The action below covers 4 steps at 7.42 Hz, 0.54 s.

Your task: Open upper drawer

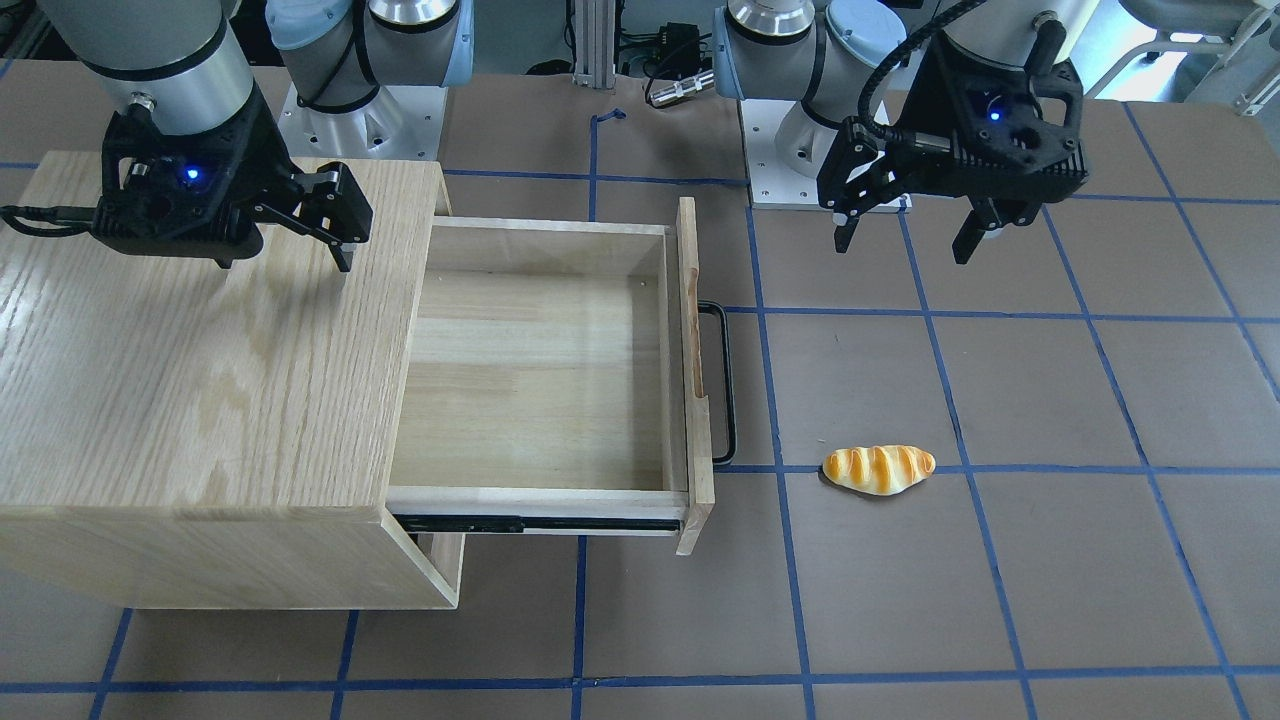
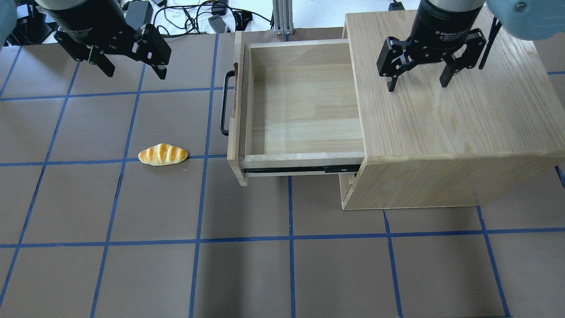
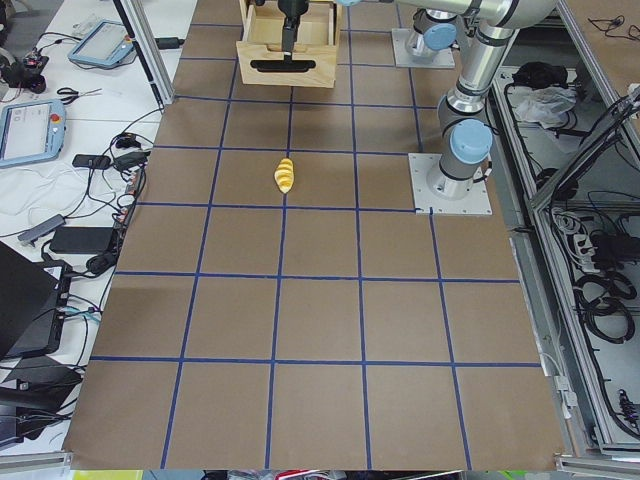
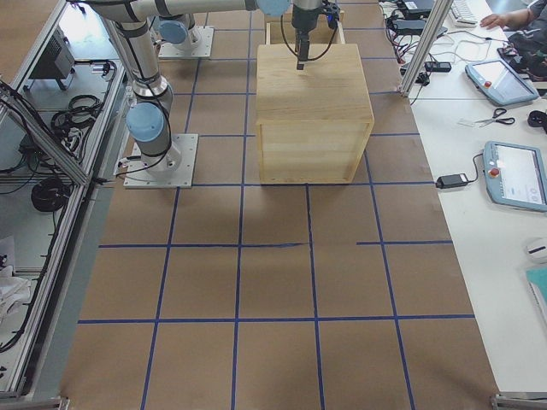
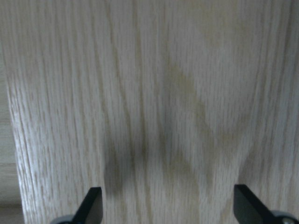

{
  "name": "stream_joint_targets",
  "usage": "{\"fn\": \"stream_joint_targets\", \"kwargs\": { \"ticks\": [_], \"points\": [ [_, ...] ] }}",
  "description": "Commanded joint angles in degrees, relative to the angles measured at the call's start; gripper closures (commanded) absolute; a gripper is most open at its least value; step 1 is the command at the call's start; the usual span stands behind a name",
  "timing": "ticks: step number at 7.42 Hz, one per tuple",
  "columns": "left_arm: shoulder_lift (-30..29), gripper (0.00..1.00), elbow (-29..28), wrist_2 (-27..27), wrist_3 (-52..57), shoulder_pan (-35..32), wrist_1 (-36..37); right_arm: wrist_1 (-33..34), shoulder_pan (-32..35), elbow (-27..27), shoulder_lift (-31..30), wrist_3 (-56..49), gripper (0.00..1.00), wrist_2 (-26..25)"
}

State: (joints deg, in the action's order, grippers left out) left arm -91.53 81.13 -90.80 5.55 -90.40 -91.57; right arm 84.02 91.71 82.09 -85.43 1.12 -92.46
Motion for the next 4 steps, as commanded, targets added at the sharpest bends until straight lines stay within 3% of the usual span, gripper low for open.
{"fn": "stream_joint_targets", "kwargs": {
  "ticks": [1,4],
  "points": [
    [-0.2,0.0,0.4,-0.1,0.0,0.0,0.6,0.0,0.0,0.0,0.0,-0.1,0.0,0.0],
    [0.4,0.0,0.8,-0.2,-0.1,-0.1,0.6,0.0,0.0,0.0,0.0,0.0,0.0,0.0]
  ]
}}
